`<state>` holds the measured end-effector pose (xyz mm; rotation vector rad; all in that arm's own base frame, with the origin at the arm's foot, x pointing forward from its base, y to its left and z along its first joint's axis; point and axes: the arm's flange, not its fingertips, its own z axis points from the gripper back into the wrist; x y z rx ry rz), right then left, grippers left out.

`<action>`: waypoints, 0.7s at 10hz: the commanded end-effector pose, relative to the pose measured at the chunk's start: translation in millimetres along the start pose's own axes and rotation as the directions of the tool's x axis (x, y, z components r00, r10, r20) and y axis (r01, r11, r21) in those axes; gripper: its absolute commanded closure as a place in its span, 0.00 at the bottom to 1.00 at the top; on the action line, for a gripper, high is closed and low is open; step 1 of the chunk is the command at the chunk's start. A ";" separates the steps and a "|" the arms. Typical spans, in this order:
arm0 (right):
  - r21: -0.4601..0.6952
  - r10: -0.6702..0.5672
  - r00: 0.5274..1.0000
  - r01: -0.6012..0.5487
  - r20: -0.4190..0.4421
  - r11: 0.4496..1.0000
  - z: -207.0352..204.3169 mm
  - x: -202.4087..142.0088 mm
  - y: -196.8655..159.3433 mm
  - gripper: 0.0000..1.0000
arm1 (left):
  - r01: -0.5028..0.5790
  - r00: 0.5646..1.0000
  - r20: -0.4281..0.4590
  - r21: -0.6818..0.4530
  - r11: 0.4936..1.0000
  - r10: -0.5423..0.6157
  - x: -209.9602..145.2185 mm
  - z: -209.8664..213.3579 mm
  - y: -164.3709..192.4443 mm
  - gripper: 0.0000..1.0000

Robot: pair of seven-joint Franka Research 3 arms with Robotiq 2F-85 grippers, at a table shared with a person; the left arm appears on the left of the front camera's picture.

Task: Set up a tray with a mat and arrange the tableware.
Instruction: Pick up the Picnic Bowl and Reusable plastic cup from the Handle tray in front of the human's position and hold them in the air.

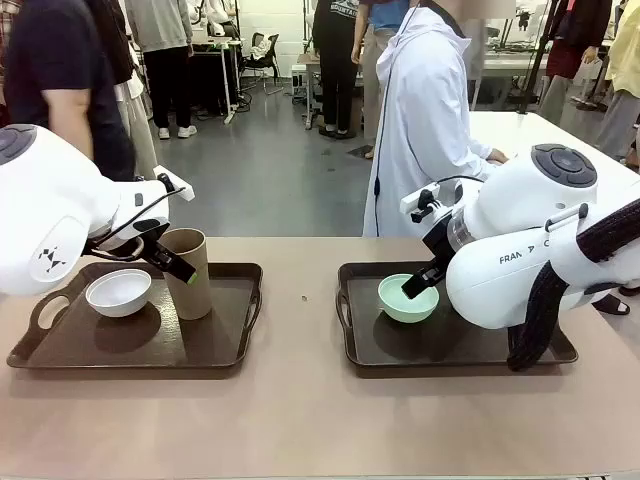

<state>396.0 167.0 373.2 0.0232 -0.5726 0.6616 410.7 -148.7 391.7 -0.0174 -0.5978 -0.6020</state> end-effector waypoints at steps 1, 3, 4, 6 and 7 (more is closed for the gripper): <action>0.000 0.000 1.000 0.000 0.000 1.000 0.0 0.0 0.0 0.00 | 0.000 1.000 0.001 0.000 1.000 0.000 0.2 0.2 0.0 0.00; 0.000 0.000 1.000 0.000 0.000 1.000 0.0 0.0 0.0 0.00 | 0.000 1.000 0.001 0.000 1.000 0.000 0.2 0.2 0.0 0.00; 0.000 0.000 1.000 0.000 0.000 1.000 0.0 0.0 0.0 0.00 | 0.000 1.000 0.001 0.000 1.000 0.000 0.2 0.2 0.0 0.00; 0.000 0.000 1.000 0.000 0.000 1.000 0.0 0.0 0.0 0.00 | 0.000 1.000 0.001 0.000 1.000 0.000 0.2 0.2 0.0 0.00; 0.000 0.000 1.000 0.000 0.000 1.000 0.0 0.0 0.0 0.00 | 0.000 1.000 0.001 0.000 1.000 0.000 0.2 0.2 0.0 0.00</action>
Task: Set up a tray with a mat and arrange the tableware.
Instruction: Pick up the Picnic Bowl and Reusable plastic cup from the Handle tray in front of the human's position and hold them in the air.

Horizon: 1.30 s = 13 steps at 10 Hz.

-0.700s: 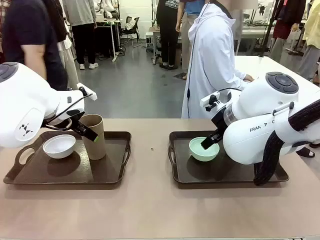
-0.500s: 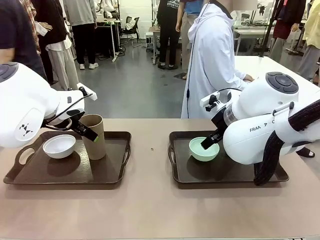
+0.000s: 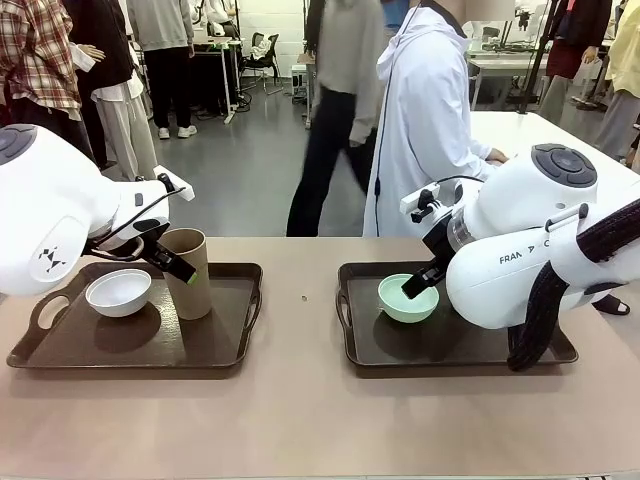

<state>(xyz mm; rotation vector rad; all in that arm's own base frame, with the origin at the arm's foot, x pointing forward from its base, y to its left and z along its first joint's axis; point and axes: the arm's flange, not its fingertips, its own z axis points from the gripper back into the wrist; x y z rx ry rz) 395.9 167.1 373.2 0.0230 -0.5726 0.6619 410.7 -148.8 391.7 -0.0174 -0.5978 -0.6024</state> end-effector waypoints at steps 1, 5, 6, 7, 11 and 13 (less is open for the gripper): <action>0.000 0.000 1.000 0.000 0.000 1.000 0.0 0.0 0.0 0.00 | 0.000 1.000 0.001 0.000 1.000 0.000 0.1 0.2 0.2 0.00; 0.000 0.000 1.000 0.000 0.000 1.000 0.0 0.0 0.0 0.00 | 0.000 1.000 0.001 0.000 1.000 0.000 0.1 0.2 0.2 0.00; 0.000 0.000 1.000 0.000 0.000 1.000 0.0 0.0 0.0 0.00 | 0.000 1.000 0.001 0.000 1.000 0.000 0.1 0.2 0.2 0.00; 0.000 0.000 1.000 0.000 0.000 1.000 0.0 0.0 0.0 0.00 | 0.000 1.000 0.001 0.000 1.000 0.000 0.1 0.2 0.2 0.00; -0.035 -0.088 0.994 0.086 -0.063 0.996 23.2 9.8 0.8 0.00 | -0.019 1.000 0.001 -0.006 1.000 0.019 -0.7 18.4 -0.2 0.00; -0.027 -0.130 0.978 0.128 -0.161 0.991 77.0 5.8 10.9 0.00 | -0.061 0.997 -0.042 -0.027 0.998 0.060 -8.4 67.7 -6.2 0.00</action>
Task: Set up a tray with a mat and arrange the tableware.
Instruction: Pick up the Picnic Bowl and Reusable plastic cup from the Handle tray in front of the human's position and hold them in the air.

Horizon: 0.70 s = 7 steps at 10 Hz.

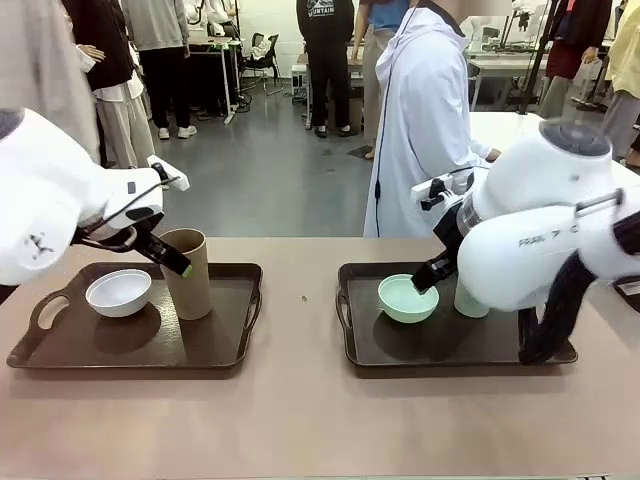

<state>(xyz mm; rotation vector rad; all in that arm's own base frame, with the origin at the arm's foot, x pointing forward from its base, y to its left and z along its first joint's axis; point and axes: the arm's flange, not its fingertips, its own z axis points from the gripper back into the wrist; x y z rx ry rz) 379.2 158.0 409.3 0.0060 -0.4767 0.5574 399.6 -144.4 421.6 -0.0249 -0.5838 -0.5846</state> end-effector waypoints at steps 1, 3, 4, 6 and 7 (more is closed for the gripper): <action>0.009 -0.030 0.996 0.031 -0.079 0.999 64.5 -12.3 19.1 0.00 | -0.054 0.997 -0.054 -0.030 0.998 0.053 -21.5 58.1 -11.5 0.00; 0.054 0.002 0.989 0.006 -0.145 0.999 111.6 -50.1 35.1 0.00 | -0.085 0.986 -0.150 -0.069 0.994 0.074 -38.1 107.6 -25.4 0.00; 0.043 -0.008 0.980 0.017 -0.198 0.999 123.8 -74.2 39.1 0.00 | -0.108 0.978 -0.190 -0.098 0.989 0.088 -48.9 121.9 -30.1 0.00; -0.006 -0.042 0.969 0.041 -0.244 0.999 134.5 -116.4 42.4 0.00 | -0.077 0.973 -0.227 -0.124 0.989 0.047 -75.5 145.8 -43.2 0.00; -0.141 -0.017 0.972 -0.017 -0.234 0.990 125.7 -119.4 41.2 0.00 | -0.064 0.981 -0.189 -0.075 0.995 0.048 -80.8 149.1 -47.6 0.00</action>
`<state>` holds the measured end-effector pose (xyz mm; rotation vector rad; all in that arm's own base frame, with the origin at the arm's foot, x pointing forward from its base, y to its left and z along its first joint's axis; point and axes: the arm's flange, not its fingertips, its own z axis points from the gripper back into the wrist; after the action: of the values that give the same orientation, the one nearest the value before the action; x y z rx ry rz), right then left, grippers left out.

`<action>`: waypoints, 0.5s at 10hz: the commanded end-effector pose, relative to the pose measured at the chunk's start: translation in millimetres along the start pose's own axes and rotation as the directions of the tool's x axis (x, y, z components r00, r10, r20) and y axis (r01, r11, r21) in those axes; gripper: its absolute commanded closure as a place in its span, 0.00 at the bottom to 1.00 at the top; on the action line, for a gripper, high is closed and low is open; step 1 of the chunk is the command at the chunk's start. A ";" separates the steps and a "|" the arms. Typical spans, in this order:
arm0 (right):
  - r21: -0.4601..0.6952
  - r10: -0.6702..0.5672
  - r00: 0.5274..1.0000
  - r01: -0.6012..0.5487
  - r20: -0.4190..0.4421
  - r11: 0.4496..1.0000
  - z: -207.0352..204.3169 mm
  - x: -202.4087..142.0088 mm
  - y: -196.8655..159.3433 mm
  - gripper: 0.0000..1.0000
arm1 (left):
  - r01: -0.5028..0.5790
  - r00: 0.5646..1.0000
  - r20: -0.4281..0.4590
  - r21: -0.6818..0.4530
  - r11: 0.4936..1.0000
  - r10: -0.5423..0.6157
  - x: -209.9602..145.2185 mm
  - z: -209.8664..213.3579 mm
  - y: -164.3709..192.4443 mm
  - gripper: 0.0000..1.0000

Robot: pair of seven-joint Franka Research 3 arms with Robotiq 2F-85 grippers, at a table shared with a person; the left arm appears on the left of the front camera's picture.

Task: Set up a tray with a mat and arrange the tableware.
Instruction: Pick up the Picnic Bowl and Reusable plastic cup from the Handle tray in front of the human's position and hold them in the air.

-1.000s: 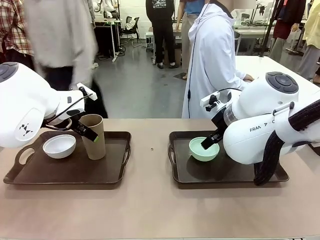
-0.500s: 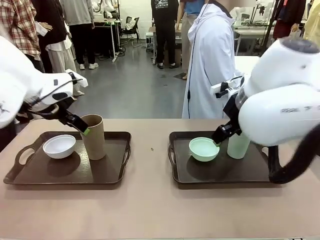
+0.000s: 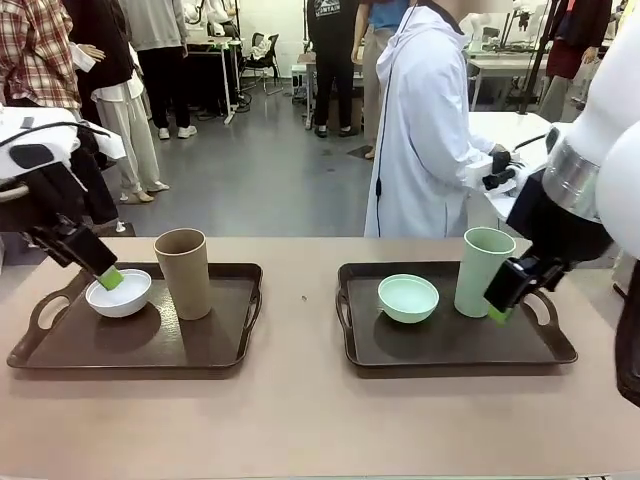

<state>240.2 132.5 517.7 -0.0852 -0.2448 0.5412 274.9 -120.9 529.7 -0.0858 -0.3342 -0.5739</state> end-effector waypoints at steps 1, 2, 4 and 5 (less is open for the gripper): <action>0.049 -0.001 1.000 0.000 0.009 0.999 -8.1 8.8 0.9 0.00 | -0.011 1.000 -0.003 -0.006 1.000 0.011 7.6 -13.3 6.5 0.00; 0.000 0.000 1.000 0.000 0.000 1.000 0.0 0.0 0.0 0.00 | 0.000 1.000 0.000 0.000 1.000 0.000 0.0 0.0 0.0 0.00; 0.244 -0.052 0.997 0.035 0.065 0.969 -12.1 11.9 -57.1 0.00 | -0.059 0.992 0.092 -0.265 0.962 0.086 4.5 -8.9 51.4 0.00; 0.403 -0.130 0.986 0.076 0.108 0.912 -10.7 -1.4 -86.9 0.00 | -0.075 0.980 0.133 -0.439 0.895 0.147 -3.9 -3.9 78.7 0.00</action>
<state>271.9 84.7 519.4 0.1593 -0.2615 0.4987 300.9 -75.3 526.1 -0.3589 -0.3546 -0.5196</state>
